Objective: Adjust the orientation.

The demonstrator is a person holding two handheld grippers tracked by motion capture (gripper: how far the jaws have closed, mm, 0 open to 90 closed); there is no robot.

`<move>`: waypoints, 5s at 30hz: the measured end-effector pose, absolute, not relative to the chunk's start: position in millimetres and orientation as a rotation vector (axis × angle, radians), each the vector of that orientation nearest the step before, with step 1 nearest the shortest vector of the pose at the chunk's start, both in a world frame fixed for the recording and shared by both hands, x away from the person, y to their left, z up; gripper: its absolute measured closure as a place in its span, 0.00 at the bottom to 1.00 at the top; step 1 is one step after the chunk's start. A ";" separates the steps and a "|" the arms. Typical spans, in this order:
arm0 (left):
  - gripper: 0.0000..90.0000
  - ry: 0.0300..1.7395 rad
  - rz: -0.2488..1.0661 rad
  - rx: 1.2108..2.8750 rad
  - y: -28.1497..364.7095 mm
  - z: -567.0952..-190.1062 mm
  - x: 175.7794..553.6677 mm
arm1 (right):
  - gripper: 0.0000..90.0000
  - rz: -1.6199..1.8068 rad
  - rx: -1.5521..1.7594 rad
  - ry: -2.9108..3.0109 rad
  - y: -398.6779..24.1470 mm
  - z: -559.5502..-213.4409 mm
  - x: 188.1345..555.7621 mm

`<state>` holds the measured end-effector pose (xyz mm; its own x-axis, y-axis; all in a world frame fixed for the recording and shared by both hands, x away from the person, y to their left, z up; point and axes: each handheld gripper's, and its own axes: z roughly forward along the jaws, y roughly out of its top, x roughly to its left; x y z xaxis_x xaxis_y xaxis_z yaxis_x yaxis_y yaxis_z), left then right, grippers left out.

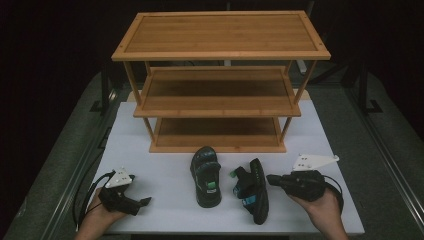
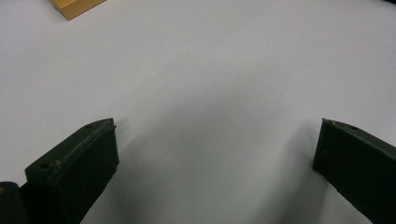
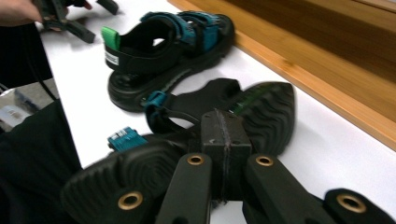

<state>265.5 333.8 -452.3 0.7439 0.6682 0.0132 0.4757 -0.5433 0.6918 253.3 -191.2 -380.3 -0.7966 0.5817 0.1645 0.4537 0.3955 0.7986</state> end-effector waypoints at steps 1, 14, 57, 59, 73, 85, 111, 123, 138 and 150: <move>0.00 0.856 0.361 2.251 333.8 -452.3 265.5 | 1.00 1.369 0.926 2.511 -188.6 -380.4 253.4; 0.00 0.858 0.359 2.250 333.8 -452.4 265.5 | 1.00 1.298 0.851 2.612 -160.4 -386.9 257.7; 0.00 0.860 0.359 2.251 333.7 -452.5 265.5 | 1.00 1.329 1.046 2.480 -232.3 -393.5 245.3; 0.00 0.859 0.360 2.252 333.7 -452.5 265.5 | 1.00 1.346 1.059 2.478 -234.8 -395.0 245.8; 0.00 0.859 0.360 2.252 333.7 -452.5 265.6 | 1.00 1.374 1.171 2.473 -260.0 -414.3 247.5; 0.00 0.859 0.360 2.251 333.7 -452.5 265.6 | 0.99 1.307 1.236 2.512 -270.2 -430.2 248.9; 0.00 0.862 0.359 2.248 333.6 -452.7 265.6 | 0.77 1.266 1.008 2.479 -229.2 -375.7 308.3; 0.00 0.863 0.358 2.248 333.6 -452.7 265.7 | 0.94 1.220 1.020 2.434 -235.3 -371.8 309.0; 0.00 0.863 0.358 2.248 333.6 -452.6 265.6 | 0.94 1.220 1.149 2.317 -295.6 -373.3 264.8; 0.00 0.861 0.359 2.252 333.7 -452.5 265.7 | 0.83 1.297 1.172 2.264 -309.9 -376.1 225.1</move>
<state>265.7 333.7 -452.5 0.7421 0.6702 0.0111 0.4794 -0.5422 0.6901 225.1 -309.9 -376.1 -0.6317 0.7617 0.1443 0.5099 0.2680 0.8174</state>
